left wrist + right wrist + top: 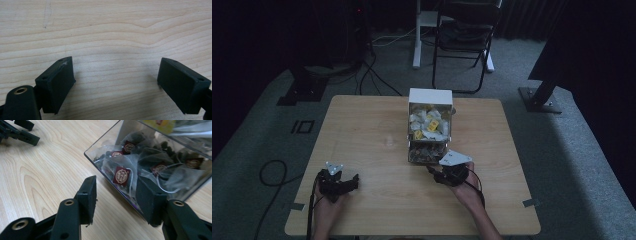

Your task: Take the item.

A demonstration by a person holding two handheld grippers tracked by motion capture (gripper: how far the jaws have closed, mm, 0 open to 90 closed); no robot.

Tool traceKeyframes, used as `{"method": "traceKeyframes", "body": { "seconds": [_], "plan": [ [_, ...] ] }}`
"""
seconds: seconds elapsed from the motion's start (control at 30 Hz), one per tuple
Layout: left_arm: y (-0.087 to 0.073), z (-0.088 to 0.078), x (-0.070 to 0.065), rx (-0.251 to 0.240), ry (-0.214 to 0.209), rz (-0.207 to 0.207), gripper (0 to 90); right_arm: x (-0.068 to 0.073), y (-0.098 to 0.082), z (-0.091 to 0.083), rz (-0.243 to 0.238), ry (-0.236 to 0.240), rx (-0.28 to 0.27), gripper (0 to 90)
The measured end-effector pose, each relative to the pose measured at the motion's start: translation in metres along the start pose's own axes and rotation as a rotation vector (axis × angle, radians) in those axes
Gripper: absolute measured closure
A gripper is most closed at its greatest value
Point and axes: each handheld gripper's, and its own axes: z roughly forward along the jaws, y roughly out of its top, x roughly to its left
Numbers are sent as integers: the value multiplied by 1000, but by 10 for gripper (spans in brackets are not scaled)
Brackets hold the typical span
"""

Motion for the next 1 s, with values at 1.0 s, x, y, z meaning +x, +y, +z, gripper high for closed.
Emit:
{"method": "traceKeyframes", "body": {
  "seconds": [1.0],
  "plan": [
    [0, 0, 0, 0, 0, 0, 147, 1, -2, 14, -33, 25, 36, 662]
  ]
}}
